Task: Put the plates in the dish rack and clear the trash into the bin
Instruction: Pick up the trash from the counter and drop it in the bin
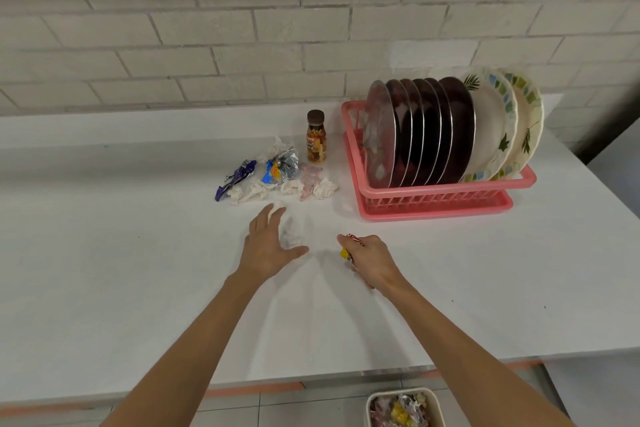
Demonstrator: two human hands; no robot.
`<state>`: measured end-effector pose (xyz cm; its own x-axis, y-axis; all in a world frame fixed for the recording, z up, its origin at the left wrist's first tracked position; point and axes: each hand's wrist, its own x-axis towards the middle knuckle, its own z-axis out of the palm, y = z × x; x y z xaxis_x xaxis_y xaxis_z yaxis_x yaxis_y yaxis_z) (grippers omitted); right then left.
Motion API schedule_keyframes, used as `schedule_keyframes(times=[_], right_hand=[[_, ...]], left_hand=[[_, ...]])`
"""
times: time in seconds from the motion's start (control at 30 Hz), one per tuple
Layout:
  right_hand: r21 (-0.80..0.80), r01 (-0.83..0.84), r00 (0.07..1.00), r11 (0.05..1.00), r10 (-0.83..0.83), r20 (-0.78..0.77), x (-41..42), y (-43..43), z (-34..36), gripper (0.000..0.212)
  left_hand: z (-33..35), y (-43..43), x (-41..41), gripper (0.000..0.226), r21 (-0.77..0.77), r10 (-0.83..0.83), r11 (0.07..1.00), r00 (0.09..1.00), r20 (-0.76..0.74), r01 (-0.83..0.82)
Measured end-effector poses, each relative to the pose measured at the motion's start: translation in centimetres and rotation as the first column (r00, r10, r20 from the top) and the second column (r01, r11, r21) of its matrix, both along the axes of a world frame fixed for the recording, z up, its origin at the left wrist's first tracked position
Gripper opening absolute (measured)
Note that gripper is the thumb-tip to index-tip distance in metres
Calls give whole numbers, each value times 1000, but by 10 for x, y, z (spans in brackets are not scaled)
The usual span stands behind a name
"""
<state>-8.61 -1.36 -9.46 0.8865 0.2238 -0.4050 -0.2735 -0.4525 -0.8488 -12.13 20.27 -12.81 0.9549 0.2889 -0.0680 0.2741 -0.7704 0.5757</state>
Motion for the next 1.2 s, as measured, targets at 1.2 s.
schedule_keyframes(times=[1.2], right_hand=[[-558, -102, 912, 824, 302, 279, 10, 9, -46, 22]], left_hand=[[-44, -36, -11, 30, 28, -150, 989, 971, 185, 147]])
